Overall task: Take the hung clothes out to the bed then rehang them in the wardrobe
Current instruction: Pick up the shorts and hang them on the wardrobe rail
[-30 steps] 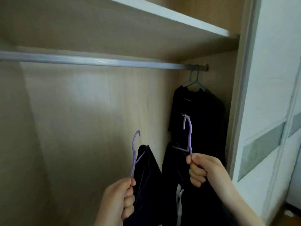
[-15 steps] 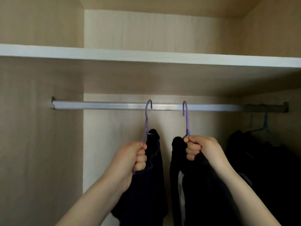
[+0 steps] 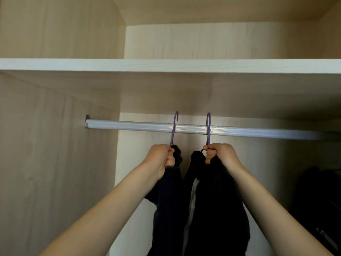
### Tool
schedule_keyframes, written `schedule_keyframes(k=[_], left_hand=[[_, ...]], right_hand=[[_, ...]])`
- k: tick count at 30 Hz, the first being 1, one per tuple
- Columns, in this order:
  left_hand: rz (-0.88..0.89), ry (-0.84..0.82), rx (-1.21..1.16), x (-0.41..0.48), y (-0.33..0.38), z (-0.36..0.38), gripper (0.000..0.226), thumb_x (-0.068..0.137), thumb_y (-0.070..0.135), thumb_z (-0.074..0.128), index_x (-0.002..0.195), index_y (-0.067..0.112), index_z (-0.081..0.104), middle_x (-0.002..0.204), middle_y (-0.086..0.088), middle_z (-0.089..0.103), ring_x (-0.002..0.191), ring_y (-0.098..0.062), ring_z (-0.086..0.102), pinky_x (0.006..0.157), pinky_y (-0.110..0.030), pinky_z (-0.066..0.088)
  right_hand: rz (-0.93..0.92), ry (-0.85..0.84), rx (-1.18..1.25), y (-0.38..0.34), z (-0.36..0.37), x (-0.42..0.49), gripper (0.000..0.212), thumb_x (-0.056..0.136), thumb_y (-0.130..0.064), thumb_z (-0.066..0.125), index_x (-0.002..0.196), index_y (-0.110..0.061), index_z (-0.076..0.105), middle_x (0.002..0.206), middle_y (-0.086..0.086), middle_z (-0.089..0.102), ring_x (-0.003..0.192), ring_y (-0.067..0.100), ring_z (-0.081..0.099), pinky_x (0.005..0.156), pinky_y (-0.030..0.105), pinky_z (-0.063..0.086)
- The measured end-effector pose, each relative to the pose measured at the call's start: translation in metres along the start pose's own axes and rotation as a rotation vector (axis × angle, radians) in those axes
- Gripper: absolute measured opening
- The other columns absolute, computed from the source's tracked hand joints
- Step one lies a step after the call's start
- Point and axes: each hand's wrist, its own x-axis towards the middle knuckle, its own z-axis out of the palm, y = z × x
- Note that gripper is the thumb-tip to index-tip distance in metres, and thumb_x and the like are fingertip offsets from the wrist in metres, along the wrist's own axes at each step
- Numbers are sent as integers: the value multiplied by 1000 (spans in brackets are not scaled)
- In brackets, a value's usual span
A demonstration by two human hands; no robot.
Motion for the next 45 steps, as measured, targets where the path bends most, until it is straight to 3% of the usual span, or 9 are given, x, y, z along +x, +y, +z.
schedule_keyframes(k=[21, 25, 27, 30, 32, 34, 38, 41, 45], left_hand=[[-24, -54, 64, 27, -10, -68, 30, 97, 2, 33, 71, 6, 47, 36, 7, 29, 25, -2, 21, 24, -13, 13], [-69, -120, 165, 24, -5, -70, 31, 97, 5, 34, 70, 6, 49, 40, 4, 35, 26, -4, 27, 26, -14, 21], [-38, -144, 374, 20, 3, -75, 27, 96, 7, 40, 74, 3, 54, 51, -3, 46, 33, -8, 42, 33, -15, 38], [212, -115, 905, 21, 22, -89, 24, 93, 19, 46, 86, 2, 62, 75, -8, 63, 64, -20, 59, 61, -28, 53], [533, 24, 1230, 28, 40, -101, 27, 92, 27, 44, 90, 7, 62, 85, -5, 65, 76, -21, 58, 64, -31, 46], [816, 151, 1324, 36, 63, -110, 24, 91, 29, 43, 92, 12, 60, 87, -4, 63, 79, -22, 57, 63, -32, 41], [1161, 199, 1391, 65, 106, -132, 23, 90, 27, 49, 103, 13, 61, 101, -6, 62, 95, -27, 53, 75, -30, 36], [1220, 214, 1514, 84, 117, -156, 33, 90, 38, 44, 106, 16, 62, 103, -5, 63, 94, -26, 51, 77, -31, 33], [1164, 247, 1610, 98, 117, -178, 40, 92, 53, 34, 92, 21, 60, 86, -1, 62, 83, -22, 50, 73, -32, 26]], right_hand=[[-24, 77, -122, 44, 15, 7, 27, 93, -1, 41, 72, 1, 56, 34, -2, 34, 28, 10, 31, 41, 22, 31], [-147, 105, -424, 38, 10, 5, 22, 85, 3, 50, 68, 5, 64, 45, 8, 47, 35, 21, 49, 44, 27, 46], [-201, 114, -684, 30, 8, 4, 23, 83, -1, 52, 66, 2, 67, 51, 8, 57, 44, 22, 58, 54, 28, 52], [-277, 168, -1158, 14, 11, 3, 30, 88, -18, 51, 71, -2, 69, 63, 8, 67, 58, 22, 62, 63, 30, 49], [-378, 284, -1456, 5, 19, -2, 34, 89, -26, 48, 68, -3, 61, 63, 8, 60, 60, 26, 56, 55, 29, 40], [-557, 416, -1622, -3, 32, -9, 32, 88, -26, 47, 63, -6, 51, 60, 6, 50, 60, 28, 48, 50, 30, 31], [-723, 328, -1392, -8, 64, -19, 25, 87, -23, 51, 74, -4, 59, 66, 10, 62, 67, 30, 55, 59, 31, 41], [-409, 67, -1073, 3, 92, -20, 27, 87, -22, 55, 82, 1, 67, 69, 12, 71, 60, 25, 63, 59, 35, 58], [-104, -72, -1063, 27, 125, -12, 29, 88, -24, 58, 81, 4, 62, 69, 16, 69, 47, 17, 59, 44, 22, 50]])
